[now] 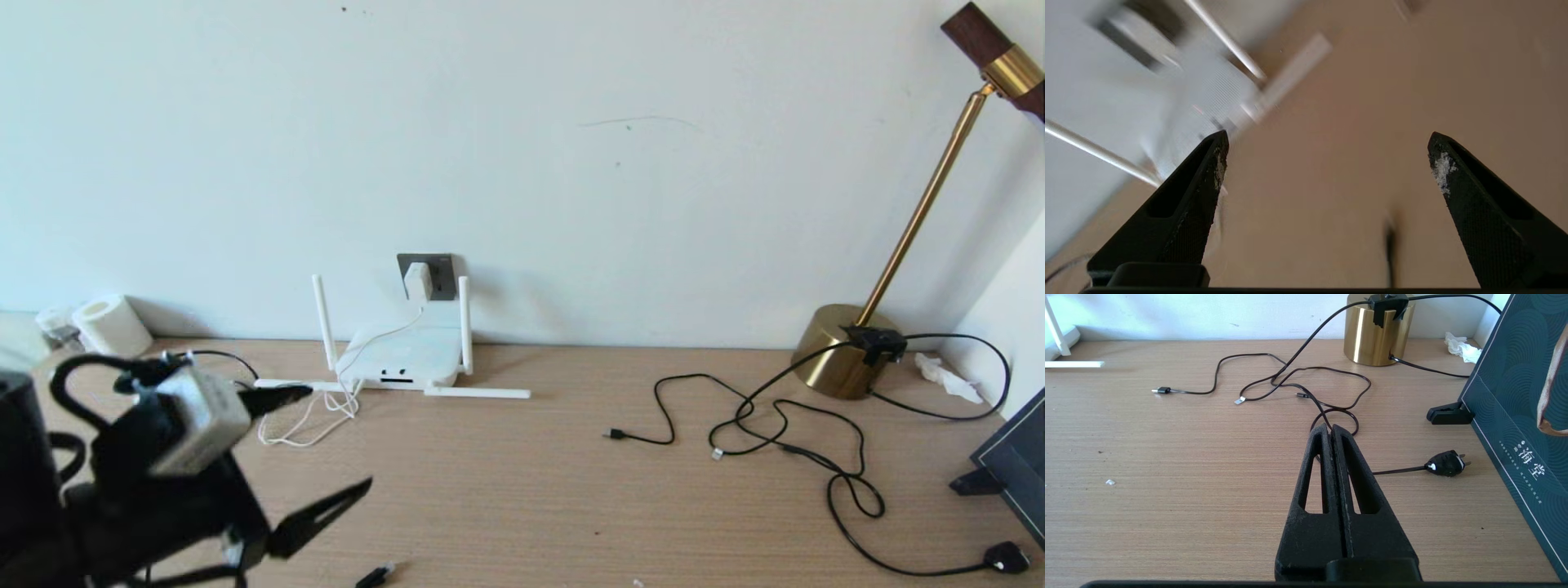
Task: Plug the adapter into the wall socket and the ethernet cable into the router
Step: Pick up cable
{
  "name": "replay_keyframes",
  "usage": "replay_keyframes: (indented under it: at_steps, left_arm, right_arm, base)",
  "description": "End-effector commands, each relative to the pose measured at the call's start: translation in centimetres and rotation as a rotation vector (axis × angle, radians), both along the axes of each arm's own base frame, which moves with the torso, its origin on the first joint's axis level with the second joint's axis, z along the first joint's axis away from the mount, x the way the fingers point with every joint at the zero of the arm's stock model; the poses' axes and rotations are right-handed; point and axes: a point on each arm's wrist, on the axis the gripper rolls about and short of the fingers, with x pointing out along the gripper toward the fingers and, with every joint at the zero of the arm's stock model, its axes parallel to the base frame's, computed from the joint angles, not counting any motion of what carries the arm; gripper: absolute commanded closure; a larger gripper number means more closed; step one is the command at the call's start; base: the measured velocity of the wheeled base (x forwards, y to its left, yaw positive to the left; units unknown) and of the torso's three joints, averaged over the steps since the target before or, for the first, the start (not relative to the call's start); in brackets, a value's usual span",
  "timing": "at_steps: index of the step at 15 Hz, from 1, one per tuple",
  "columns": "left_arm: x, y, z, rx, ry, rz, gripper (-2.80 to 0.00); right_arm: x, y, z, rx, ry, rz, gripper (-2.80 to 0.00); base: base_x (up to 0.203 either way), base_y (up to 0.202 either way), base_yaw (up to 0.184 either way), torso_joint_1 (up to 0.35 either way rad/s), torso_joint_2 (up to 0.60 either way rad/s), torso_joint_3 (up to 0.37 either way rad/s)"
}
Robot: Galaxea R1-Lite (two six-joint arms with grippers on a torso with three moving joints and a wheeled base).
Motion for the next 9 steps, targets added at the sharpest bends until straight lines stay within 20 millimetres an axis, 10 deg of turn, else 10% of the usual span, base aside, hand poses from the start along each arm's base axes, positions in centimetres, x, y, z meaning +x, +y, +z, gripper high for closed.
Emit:
replay_keyframes:
  at_steps: [1,9]
  left_arm:
    - [-6.3,1.5,-2.6,0.319,0.218,-0.161,-2.80]
    - [-2.4,0.9,-6.5,0.663,0.472,-0.299,-2.80]
  right_arm:
    - [0.0,0.0,0.0,0.000,-0.001,0.000,0.00]
    - [0.0,0.0,0.0,0.000,-0.001,0.000,0.00]
  base:
    - [0.000,0.000,0.000,0.000,0.00,0.000]
    - [0.000,0.000,0.000,0.000,0.00,0.000]
